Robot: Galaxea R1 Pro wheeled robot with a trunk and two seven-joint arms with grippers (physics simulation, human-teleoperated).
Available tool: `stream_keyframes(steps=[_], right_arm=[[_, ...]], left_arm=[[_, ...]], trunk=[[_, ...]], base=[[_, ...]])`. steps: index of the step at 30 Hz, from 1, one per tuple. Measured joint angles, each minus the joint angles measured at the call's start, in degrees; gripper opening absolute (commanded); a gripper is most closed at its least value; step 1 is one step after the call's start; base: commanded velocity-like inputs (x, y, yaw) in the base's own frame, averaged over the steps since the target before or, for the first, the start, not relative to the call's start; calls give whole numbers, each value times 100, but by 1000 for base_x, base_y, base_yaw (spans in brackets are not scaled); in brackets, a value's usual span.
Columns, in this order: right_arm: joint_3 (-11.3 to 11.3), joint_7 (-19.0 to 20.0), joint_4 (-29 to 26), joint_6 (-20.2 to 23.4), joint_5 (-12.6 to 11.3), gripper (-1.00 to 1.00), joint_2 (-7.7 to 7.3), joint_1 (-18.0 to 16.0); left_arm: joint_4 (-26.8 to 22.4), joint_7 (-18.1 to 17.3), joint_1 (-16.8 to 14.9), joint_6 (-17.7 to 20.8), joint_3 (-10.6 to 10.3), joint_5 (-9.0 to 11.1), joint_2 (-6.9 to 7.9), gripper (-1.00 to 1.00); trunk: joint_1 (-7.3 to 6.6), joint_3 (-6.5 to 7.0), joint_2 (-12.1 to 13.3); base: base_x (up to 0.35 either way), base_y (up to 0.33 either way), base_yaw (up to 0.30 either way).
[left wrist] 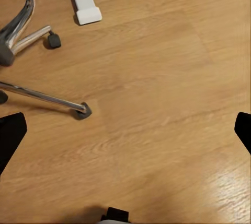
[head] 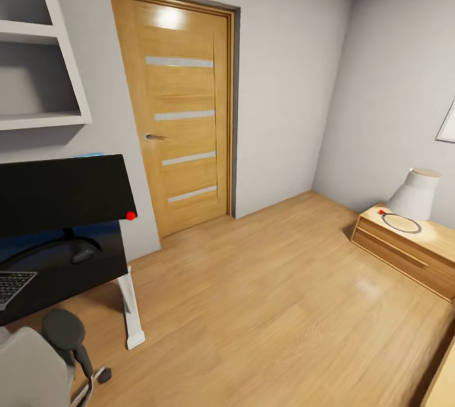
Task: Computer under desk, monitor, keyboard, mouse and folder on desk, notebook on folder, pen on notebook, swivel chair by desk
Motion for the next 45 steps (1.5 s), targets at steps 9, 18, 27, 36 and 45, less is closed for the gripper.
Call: stream_keyframes(steps=[9,18,27,36,45], right_arm=[[0,0,0,0,0,100,-1,0],[0,0,0,-1,-1,100,0,0],[0,0,0,-1,-1,100,1,0],[0,0,0,-1,-1,100,0,0],[1,0,0,-1,0,100,8,0]], left_arm=[[0,0,0,-1,-2,-1,0,100],[0,0,0,8,-18,-7,-1,100],[0,0,0,9,-16,-7,0,100],[0,0,0,25,-18,-6,7,100],[0,0,0,27,-25,-9,2,100]], trunk=[[0,0,0],[0,0,0],[0,0,0],[0,0,0],[0,0,0]], base=[[334,99,-2],[335,8,0],[335,0,0],[335,0,0],[335,0,0]])
